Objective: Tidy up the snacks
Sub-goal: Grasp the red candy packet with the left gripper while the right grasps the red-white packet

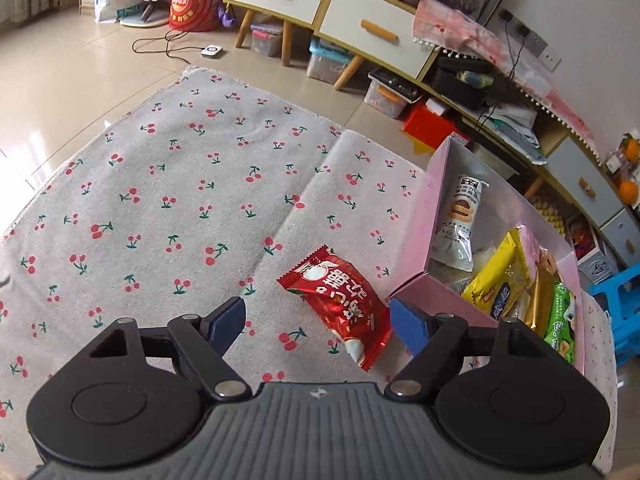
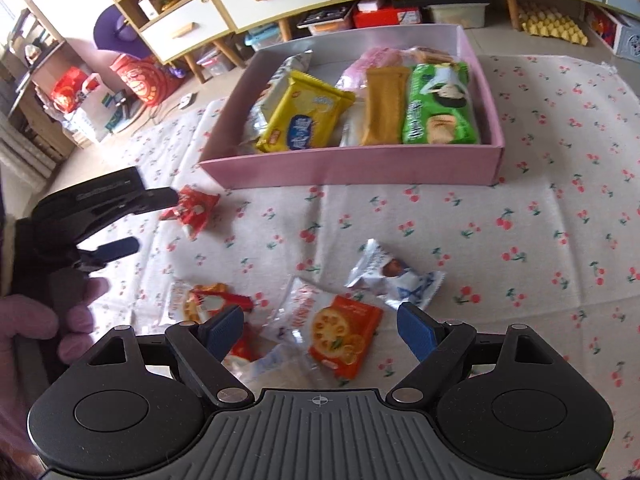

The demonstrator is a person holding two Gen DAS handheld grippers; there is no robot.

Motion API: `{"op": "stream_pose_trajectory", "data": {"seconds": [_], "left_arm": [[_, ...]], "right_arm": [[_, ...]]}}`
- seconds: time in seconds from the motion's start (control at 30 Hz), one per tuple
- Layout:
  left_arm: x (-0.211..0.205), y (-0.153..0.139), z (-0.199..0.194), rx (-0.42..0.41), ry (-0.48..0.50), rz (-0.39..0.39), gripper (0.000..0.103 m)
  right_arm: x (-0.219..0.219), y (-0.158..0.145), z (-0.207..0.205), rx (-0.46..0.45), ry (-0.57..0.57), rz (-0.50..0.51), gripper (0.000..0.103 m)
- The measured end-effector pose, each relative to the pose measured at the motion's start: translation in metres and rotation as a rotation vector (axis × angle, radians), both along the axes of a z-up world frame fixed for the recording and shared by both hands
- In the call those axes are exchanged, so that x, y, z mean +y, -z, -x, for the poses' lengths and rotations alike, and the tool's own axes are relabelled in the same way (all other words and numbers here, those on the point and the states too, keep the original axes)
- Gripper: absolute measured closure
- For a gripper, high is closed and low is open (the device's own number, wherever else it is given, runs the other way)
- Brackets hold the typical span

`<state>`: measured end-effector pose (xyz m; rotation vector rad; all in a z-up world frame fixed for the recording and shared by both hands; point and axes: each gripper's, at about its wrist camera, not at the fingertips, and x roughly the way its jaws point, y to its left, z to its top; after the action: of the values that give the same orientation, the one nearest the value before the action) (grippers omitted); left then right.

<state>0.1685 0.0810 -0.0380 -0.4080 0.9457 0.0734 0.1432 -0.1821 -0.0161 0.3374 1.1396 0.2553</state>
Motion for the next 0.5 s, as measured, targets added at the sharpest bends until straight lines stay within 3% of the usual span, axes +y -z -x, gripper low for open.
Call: {"op": "stream_pose_trajectory", "data": {"seconds": [0.1,0.2,0.33,0.4,0.5], "left_arm": [[-0.003,0.007,-0.005,0.023,-0.028,0.033,0.033],[-0.005,0.012,-0.007,0.037,-0.043,0.052,0.038],[-0.007,0.014,-0.008,0.034,-0.058,0.039,0.044],[-0.008,0.013,-0.009,0.033,-0.053,0.029,0.052],[-0.008,0.013,-0.009,0.03,-0.028,0.022,0.067]], "right_arm": [[0.013,0.002,0.001,0.013,-0.027,-0.093,0.018],[0.023,0.005,0.0,0.007,-0.034,-0.11,0.019],[0.034,0.011,-0.002,0.01,-0.051,-0.133,0.037],[0.038,0.012,-0.003,0.006,-0.056,-0.139,0.043],[0.045,0.017,-0.002,0.011,-0.074,-0.125,0.062]]}}
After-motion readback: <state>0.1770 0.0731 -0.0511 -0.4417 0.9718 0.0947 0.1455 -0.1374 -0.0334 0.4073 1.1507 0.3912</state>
